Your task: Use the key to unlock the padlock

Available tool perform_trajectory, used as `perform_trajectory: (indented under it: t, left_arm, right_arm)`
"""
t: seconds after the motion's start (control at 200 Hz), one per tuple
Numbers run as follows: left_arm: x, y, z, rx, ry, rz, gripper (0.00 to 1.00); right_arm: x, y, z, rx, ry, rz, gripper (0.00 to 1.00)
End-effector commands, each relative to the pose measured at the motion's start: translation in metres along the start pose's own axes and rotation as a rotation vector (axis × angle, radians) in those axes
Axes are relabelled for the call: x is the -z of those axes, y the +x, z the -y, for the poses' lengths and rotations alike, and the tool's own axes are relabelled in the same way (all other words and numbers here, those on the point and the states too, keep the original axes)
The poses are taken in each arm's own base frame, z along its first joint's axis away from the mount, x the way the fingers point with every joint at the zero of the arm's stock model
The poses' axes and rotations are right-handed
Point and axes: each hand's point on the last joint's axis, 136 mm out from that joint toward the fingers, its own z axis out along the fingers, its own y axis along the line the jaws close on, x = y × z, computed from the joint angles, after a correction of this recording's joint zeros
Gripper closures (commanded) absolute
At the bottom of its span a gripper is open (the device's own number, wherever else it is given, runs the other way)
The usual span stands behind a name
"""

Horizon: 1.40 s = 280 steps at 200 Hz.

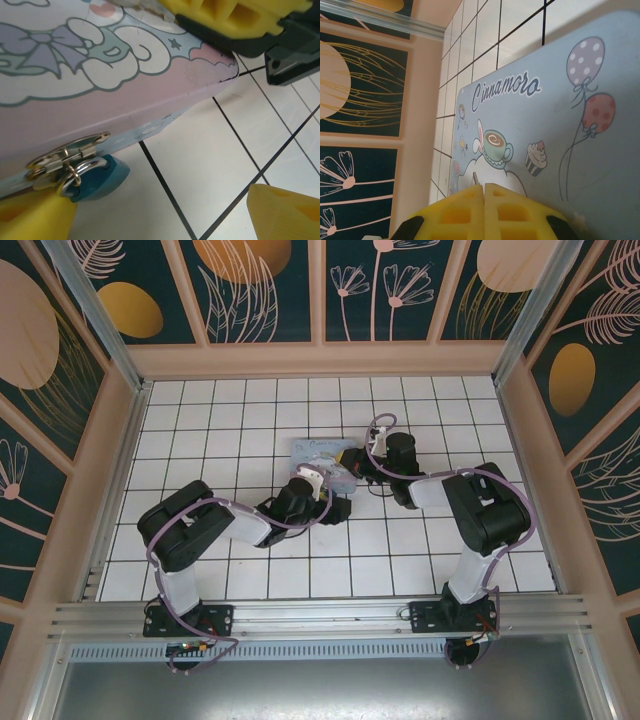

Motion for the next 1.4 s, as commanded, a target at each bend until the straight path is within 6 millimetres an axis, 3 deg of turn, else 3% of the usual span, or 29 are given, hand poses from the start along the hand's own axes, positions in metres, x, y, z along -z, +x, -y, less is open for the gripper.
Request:
perform_trajectory:
  t: [0.0, 0.32, 0.641, 0.921, 1.156, 1.396]
  left_arm:
    - [-0.004, -0.014, 0.009, 0.04, 0.039, 0.062, 0.11]
    - [-0.003, -0.017, 0.015, 0.131, 0.101, 0.105, 0.11]
    - [0.012, -0.033, 0.029, 0.257, 0.217, 0.206, 0.13]
    - [0.001, -0.024, 0.016, 0.29, 0.167, 0.185, 0.15]
    - [-0.005, -0.015, 0.007, 0.325, 0.146, 0.173, 0.22]
    - [-0.009, -0.016, 0.001, 0.357, 0.122, 0.187, 0.35]
  right_arm:
    - [0.0, -0.001, -0.001, 0.004, -0.027, -0.003, 1.0]
    - [0.0, 0.001, 0.002, -0.002, -0.026, -0.004, 1.0]
    - [-0.001, 0.003, 0.004, -0.008, -0.028, -0.006, 1.0]
    - [-0.001, 0.004, 0.005, -0.011, -0.027, -0.007, 1.0]
    - [-0.001, 0.005, 0.008, -0.014, -0.025, -0.011, 1.0]
    - [-0.002, 0.006, 0.009, -0.016, -0.023, -0.013, 1.0]
